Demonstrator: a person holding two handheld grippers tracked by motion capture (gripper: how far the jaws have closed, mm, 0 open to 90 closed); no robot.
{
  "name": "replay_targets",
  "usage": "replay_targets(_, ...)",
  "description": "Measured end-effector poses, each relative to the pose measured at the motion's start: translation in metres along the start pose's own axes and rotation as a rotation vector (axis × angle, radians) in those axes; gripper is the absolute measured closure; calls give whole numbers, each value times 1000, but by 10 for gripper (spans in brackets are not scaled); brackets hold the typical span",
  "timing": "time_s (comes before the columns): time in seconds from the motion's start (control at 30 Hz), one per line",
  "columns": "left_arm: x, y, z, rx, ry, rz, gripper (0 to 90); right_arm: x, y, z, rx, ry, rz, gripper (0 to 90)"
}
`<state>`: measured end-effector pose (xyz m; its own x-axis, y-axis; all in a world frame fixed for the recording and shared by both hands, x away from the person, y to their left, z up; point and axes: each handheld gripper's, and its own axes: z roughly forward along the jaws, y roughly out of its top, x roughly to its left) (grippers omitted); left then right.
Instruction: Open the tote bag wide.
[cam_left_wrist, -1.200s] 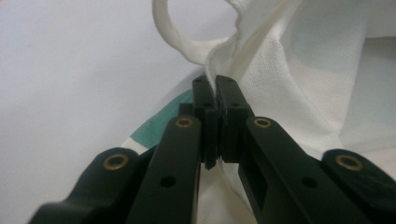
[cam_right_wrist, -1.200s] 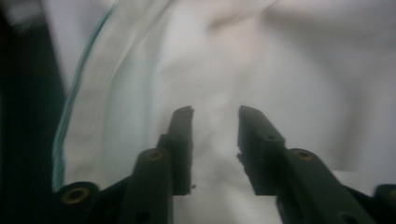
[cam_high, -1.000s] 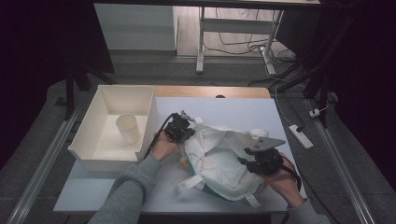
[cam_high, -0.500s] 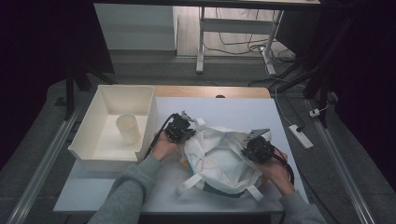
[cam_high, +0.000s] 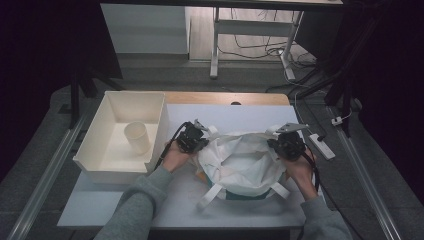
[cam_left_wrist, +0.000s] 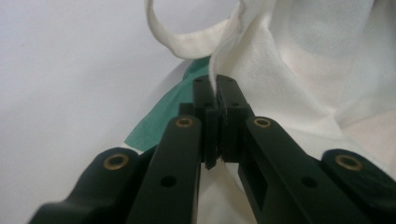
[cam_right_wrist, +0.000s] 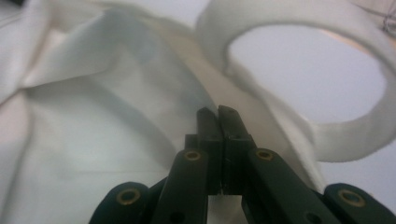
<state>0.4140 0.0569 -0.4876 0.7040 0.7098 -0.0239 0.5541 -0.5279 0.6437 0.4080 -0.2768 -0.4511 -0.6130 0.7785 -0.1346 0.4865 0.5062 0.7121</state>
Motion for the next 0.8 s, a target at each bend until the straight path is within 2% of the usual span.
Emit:
replay_targets(0.07,0,0,2,-2,-2,1,870,-11,-2,10,0,8,56,886)
replay_targets(0.1,-1,0,2,-1,-2,4,870,-15,-3,14,4,4,62,886)
replay_targets(0.27,-2,0,6,2,3,2,870,-20,0,30,28,-46,37,886)
replay_targets(0.37,-4,1,7,9,4,8,870,-23,-1,44,80,-63,18,886)
replay_targets(0.47,-6,1,9,16,15,18,869,-26,-4,56,118,-59,32,886)
replay_targets(0.57,-5,1,10,16,12,12,869,-27,-4,58,124,-57,33,886)
replay_targets(0.7,-5,0,11,24,17,12,868,-24,-4,54,106,-66,13,865)
replay_targets(0.73,-5,0,12,26,20,12,867,-22,-3,50,95,-69,8,828)
replay_targets(0.77,-5,0,12,25,19,10,866,-21,-1,44,79,-69,5,751)
replay_targets(0.8,-5,0,13,26,18,8,866,-19,1,36,54,-45,4,664)
